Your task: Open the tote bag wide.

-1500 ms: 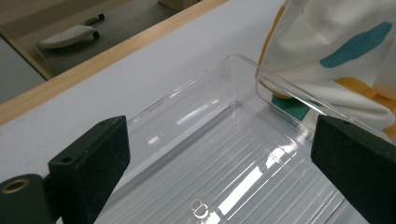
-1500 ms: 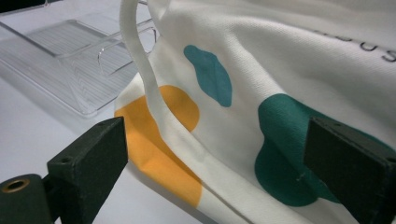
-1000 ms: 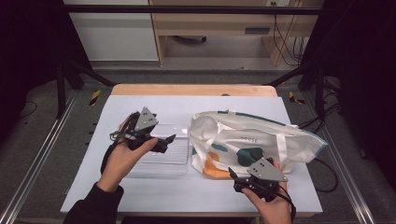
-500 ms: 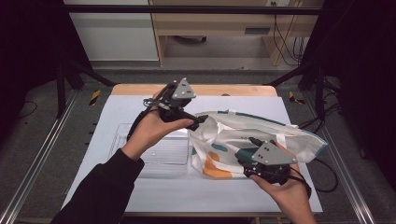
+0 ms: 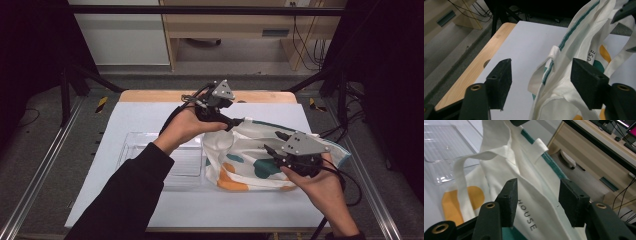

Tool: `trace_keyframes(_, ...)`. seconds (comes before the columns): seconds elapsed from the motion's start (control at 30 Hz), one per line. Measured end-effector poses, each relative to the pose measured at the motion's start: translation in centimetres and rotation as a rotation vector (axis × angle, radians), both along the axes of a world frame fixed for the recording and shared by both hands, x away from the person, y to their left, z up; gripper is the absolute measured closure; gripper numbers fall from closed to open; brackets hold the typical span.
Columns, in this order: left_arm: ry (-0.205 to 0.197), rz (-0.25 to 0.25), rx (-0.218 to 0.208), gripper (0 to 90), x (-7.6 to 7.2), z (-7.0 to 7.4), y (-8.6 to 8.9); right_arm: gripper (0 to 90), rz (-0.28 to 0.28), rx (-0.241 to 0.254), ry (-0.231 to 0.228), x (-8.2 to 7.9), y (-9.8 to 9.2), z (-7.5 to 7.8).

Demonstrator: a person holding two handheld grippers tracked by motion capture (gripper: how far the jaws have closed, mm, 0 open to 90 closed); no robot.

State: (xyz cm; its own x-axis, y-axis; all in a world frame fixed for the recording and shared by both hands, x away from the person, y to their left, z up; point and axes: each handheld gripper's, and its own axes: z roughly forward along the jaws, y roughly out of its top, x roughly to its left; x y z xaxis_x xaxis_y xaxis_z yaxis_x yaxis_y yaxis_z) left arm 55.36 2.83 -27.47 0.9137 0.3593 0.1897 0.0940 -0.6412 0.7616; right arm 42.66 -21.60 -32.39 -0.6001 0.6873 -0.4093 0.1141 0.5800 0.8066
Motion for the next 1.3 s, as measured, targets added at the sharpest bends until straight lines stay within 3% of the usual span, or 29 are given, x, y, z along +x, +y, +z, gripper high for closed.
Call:
trace_keyframes(0.07, 0.018, -0.009, 0.009, 36.4, 0.3, 0.0, -0.4, 50.6, -0.021, -0.015, -0.005, 0.8, -0.1, 0.4)
trace_keyframes(0.2, 0.035, -0.027, 0.043, 41.5, 0.8, 0.1, -1.4, 47.9, -0.009, -0.005, 0.054, 2.3, -0.3, -0.1)
trace_keyframes(0.33, 0.054, -0.042, 0.053, 42.8, 1.1, 0.0, -2.2, 45.3, -0.012, 0.019, 0.079, 2.7, -0.3, -0.5)
trace_keyframes(0.4, 0.063, -0.043, 0.066, 43.1, 1.3, -0.2, -2.6, 41.8, -0.016, 0.024, 0.118, 3.2, -0.5, -1.0)
trace_keyframes(0.6, 0.076, -0.072, 0.116, 44.6, 1.6, -0.7, -4.0, 41.3, -0.02, 0.003, 0.157, 3.9, -0.4, -1.9)
trace_keyframes(0.67, 0.075, -0.075, 0.137, 47.9, 1.7, -0.9, -4.3, 43.4, -0.022, 0.012, 0.166, 4.1, -0.5, -2.0)
trace_keyframes(0.73, 0.084, -0.071, 0.151, 53.3, 1.8, -1.1, -4.4, 53.6, -0.019, 0.011, 0.177, 4.1, -0.5, -2.2)
trace_keyframes(0.77, 0.087, -0.045, 0.166, 57.4, 1.8, -1.2, -4.5, 57.6, -0.024, 0.006, 0.182, 4.0, -0.4, -2.2)
trace_keyframes(0.87, 0.098, -0.043, 0.173, 66.1, 1.9, -1.3, -4.6, 64.3, -0.026, -0.003, 0.182, 3.9, -0.4, -2.5)
trace_keyframes(0.9, 0.103, -0.041, 0.174, 69.6, 1.9, -1.2, -4.6, 72.2, -0.033, -0.001, 0.184, 3.7, -0.4, -2.6)
trace_keyframes(1.03, 0.11, -0.047, 0.175, 78.7, 1.9, -0.9, -4.5, 84.2, -0.032, -0.002, 0.185, 3.2, -0.6, -2.6)
trace_keyframes(1.13, 0.108, -0.047, 0.174, 79.7, 1.8, -0.7, -4.3, 87.8, -0.025, 0.003, 0.18, 2.6, -0.6, -2.6)
trace_keyframes(1.3, 0.091, -0.033, 0.169, 80.6, 1.8, -0.5, -3.8, 88.9, 0.01, 0.02, 0.188, -0.1, -0.2, -4.0)
